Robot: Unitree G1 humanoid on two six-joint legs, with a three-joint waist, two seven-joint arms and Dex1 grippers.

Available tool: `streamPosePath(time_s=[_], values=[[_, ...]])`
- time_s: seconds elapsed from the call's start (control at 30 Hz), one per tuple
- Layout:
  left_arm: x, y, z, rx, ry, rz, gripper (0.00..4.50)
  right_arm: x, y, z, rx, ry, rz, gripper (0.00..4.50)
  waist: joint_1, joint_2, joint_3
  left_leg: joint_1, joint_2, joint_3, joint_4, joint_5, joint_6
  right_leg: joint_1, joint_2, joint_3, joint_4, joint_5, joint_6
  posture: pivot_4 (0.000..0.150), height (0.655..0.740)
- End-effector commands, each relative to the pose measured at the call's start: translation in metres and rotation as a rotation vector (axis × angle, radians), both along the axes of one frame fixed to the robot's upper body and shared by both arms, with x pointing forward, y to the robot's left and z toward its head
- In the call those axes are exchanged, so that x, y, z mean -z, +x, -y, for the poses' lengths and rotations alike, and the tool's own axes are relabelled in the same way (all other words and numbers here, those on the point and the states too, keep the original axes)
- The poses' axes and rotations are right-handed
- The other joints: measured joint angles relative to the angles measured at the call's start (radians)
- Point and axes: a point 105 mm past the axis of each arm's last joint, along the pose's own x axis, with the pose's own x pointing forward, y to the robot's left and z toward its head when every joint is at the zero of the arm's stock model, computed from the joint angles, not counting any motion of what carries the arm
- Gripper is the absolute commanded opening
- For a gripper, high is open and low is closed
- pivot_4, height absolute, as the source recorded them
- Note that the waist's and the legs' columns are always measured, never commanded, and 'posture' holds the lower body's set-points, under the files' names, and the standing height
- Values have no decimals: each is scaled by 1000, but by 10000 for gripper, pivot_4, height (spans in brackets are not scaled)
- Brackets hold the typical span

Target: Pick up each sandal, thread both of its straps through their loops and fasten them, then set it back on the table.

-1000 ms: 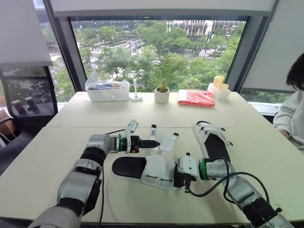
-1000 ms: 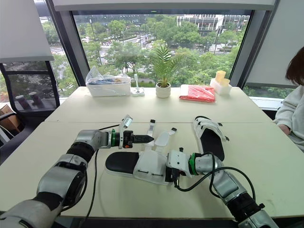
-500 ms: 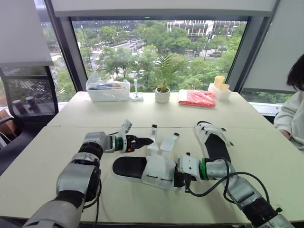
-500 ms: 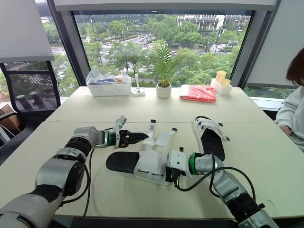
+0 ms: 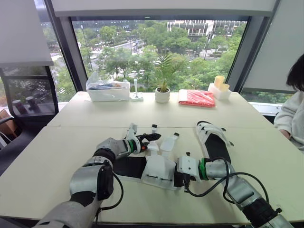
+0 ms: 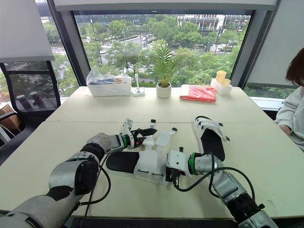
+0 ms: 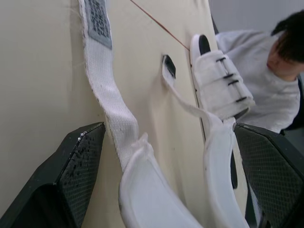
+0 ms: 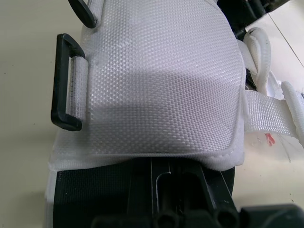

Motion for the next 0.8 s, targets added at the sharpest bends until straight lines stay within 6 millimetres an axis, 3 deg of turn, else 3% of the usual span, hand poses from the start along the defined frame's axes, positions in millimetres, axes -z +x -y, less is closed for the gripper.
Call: streamPosePath(time_s=[0.03, 0.4, 0.5, 0.73, 0.8], values=[[-9, 9, 2, -87, -87, 17, 44479, 26, 1, 12, 73, -82, -64, 0, 0, 0, 0, 0, 0, 0, 0, 0, 0, 0, 0, 0, 0, 0, 0, 1500, 7374], [-6, 18, 6, -231, -139, -8, 44479, 24, 3, 13, 81, -86, -49, 0, 0, 0, 0, 0, 0, 0, 0, 0, 0, 0, 0, 0, 0, 0, 0, 1500, 7374], [-12, 20, 6, -246, -159, -1, 36520, 23, 2, 15, 85, -90, -48, 0, 0, 0, 0, 0, 0, 0, -1, 0, -1, 0, 0, 0, 0, 0, 0, 1500, 7374], [-18, 22, 5, -242, -178, 12, 1893, 23, 2, 17, 93, -93, -43, 0, 2, 0, 0, 0, 0, 0, -2, 0, -1, 0, 0, 0, -1, 0, 0, 1500, 7374], [-21, 21, 5, -225, -189, 30, 377, 23, 2, 17, 94, -92, -42, 0, 2, 0, 0, 0, 0, 0, -2, 0, -1, 0, 0, 0, -1, 0, 0, 1500, 7374]])
